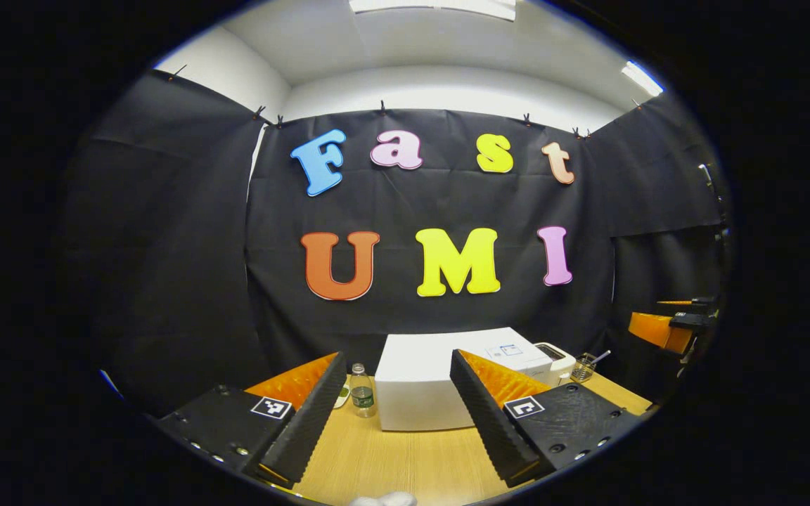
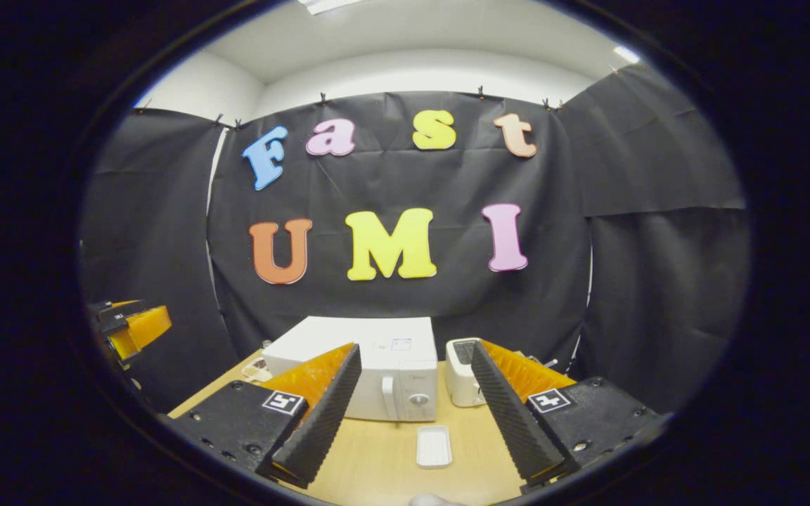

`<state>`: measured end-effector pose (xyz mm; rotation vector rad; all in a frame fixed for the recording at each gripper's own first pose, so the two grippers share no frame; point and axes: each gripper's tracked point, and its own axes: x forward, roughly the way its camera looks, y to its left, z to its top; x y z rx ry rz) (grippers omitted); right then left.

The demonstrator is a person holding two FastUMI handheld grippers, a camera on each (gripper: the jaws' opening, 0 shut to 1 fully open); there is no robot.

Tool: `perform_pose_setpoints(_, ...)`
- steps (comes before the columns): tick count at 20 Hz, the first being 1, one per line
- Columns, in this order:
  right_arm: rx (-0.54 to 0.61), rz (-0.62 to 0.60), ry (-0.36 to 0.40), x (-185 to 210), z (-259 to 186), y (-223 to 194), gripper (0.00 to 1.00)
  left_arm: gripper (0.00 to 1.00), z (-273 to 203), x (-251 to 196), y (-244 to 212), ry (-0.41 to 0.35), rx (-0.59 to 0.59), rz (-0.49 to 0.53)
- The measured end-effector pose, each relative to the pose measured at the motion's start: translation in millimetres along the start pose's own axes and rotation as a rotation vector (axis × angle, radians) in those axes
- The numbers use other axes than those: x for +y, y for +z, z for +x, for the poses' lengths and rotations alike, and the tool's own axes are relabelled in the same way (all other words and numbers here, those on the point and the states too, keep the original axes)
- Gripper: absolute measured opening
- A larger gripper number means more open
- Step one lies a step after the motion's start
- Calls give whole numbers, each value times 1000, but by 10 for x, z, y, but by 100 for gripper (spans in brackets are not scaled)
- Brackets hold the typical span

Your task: Open the microwave oven with the left hand, put the food in, and close the microwave oven.

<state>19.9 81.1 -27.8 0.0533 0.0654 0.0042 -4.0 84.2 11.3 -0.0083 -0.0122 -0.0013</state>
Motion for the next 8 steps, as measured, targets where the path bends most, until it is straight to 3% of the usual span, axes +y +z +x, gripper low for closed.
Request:
perform_pose_setpoints(1, -2, -4, -7, -28, -2, 13, 90, 93, -3, -19, 44, -8, -9, 3)
perform_pose_setpoints(2, -6, -4, -7, -32, -12, 37, 100, 94, -4, -47, 82, -12, -14, 5)
perform_pose_setpoints(8, -10, 7, -12, -87, -57, 118, 100, 93, 16, -163, 149, -34, -8, -14)
